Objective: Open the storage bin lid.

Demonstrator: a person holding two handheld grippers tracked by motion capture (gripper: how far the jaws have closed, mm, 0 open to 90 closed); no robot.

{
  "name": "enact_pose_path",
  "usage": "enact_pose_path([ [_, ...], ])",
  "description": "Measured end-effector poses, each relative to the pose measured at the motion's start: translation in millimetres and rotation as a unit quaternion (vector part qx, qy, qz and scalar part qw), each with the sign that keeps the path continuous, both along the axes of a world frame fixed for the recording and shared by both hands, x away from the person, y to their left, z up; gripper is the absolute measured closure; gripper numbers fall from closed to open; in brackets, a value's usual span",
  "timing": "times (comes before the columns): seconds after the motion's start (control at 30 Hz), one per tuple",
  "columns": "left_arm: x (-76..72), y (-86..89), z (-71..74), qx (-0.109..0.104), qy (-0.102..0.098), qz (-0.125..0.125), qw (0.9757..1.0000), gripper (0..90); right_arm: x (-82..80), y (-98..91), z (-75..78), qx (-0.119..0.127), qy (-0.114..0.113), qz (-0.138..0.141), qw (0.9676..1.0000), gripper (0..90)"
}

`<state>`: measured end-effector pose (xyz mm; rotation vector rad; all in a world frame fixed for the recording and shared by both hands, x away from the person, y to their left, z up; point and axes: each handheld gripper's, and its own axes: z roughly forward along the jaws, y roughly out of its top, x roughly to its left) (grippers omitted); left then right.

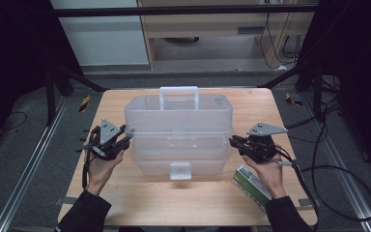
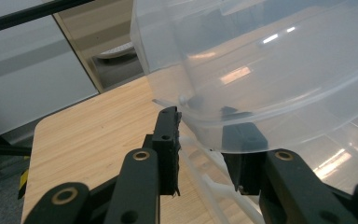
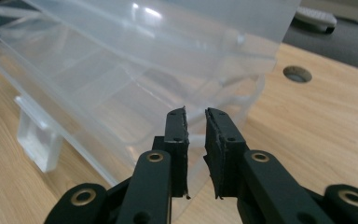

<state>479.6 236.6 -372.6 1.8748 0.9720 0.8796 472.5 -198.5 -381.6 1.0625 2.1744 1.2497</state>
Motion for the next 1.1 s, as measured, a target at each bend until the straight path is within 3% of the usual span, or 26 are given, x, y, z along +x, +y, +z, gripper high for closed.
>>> enact_pose_path([
  [0.27,1.5,-0.1,2.6,0.001,0.003,0.001,1.0,67.1,5.0,0.1,-19.4,-0.032,0.024,-0.014,0.9991,70.9],
  [0.47,2.4,0.0,4.6,0.004,0.007,0.001,1.0,67.3,9.2,5.7,-25.3,-0.039,0.035,-0.015,0.9985,71.0],
  [1.1,9.8,-0.6,14.9,0.0,0.01,0.007,0.9999,68.7,15.1,11.5,-30.7,-0.021,0.07,-0.019,0.9972,77.0],
])
